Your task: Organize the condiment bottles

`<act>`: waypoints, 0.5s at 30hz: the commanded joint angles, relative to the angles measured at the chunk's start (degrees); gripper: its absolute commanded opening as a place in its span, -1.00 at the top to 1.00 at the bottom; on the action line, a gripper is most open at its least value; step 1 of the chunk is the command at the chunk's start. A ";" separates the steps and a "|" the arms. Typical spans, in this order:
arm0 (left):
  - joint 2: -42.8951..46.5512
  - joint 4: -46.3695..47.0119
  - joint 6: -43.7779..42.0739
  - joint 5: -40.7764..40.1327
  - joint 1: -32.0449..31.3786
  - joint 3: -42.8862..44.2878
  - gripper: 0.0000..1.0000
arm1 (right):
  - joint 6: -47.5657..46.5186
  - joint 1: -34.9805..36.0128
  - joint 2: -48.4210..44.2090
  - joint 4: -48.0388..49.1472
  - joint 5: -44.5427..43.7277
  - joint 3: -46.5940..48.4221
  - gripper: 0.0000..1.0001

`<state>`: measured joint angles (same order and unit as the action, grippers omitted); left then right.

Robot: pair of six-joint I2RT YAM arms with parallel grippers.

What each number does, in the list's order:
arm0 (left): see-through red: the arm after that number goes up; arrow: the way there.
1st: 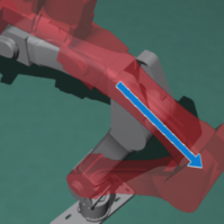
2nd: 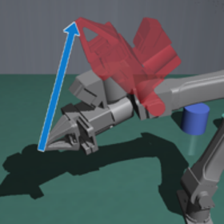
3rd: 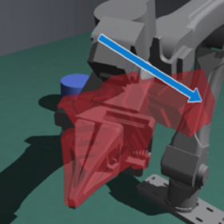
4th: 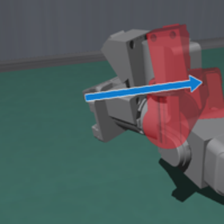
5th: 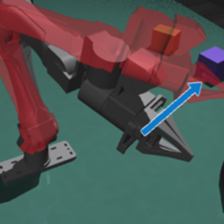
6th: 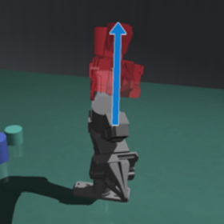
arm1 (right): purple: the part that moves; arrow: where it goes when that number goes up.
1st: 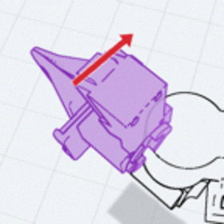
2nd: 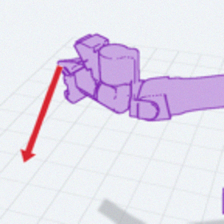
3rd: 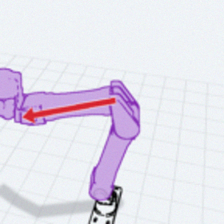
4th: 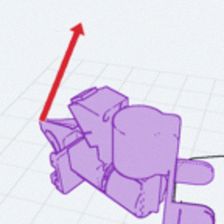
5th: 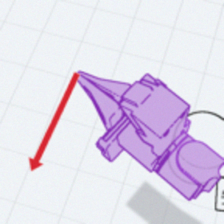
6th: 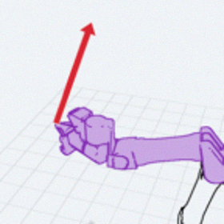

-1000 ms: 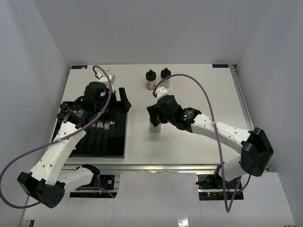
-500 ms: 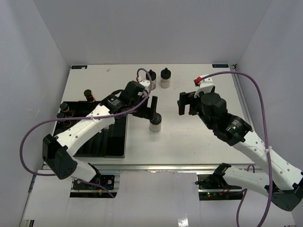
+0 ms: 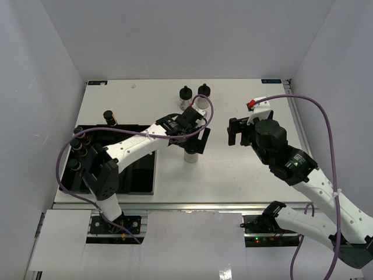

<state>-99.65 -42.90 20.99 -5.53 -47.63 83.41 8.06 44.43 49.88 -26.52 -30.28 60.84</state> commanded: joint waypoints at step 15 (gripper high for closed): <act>-5.46 -0.58 3.27 -8.44 -0.18 4.74 -0.78 | -3.66 -0.48 -4.94 2.21 -3.33 -0.90 -0.91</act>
<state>-104.81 -43.51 23.61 -11.84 -47.81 86.00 5.52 44.25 45.23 -26.85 -32.46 60.07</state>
